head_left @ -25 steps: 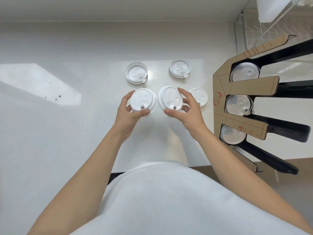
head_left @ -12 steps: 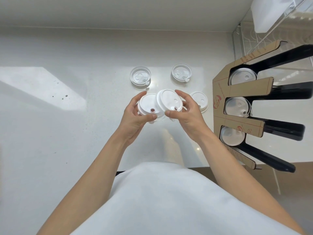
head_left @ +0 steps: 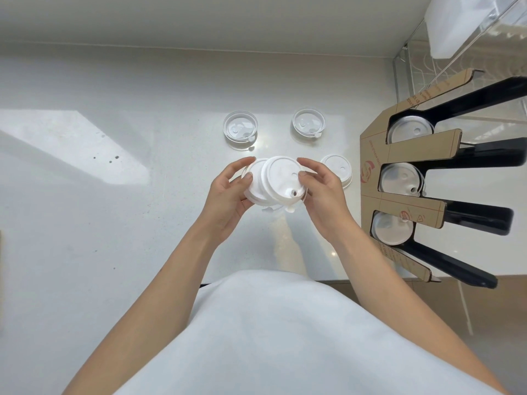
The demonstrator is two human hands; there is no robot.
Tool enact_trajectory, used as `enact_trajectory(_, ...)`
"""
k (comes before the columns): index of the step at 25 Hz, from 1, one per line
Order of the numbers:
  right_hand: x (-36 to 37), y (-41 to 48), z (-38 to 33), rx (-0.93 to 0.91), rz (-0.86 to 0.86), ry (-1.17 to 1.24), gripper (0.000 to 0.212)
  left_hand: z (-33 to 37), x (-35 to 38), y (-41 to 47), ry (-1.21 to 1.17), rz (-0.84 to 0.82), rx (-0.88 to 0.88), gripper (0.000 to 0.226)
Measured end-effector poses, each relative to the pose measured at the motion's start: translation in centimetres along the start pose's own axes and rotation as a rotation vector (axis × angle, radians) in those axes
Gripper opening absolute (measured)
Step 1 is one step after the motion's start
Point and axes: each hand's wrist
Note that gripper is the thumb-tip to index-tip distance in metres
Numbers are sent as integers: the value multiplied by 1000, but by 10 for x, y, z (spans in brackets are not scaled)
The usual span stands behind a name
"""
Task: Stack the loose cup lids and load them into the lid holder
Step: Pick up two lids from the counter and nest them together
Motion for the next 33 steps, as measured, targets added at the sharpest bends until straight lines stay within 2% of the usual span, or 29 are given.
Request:
enact_trajectory(6, 0, -2, 1, -29, 41, -118, 19, 1, 1, -2, -1, -25, -17, 33)
enact_trajectory(13, 6, -4, -5, -93, 73, -183, 22, 7, 6, -2, -14, -33, -1, 58)
enact_trajectory(26, 11, 0, -6, -101, 71, -194, 23, 8, 2, 4, -32, -63, -14, 51)
enact_trajectory(33, 12, -2, -10, -103, 16, -199, 30, 10, 1, 4, -38, -72, -6, 49)
Point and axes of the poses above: each hand's wrist, its own y-axis towards the middle knuckle, its own x-axis out of the palm, z = x × y, and after that the axes turned 8 degrees about -y, right-handed
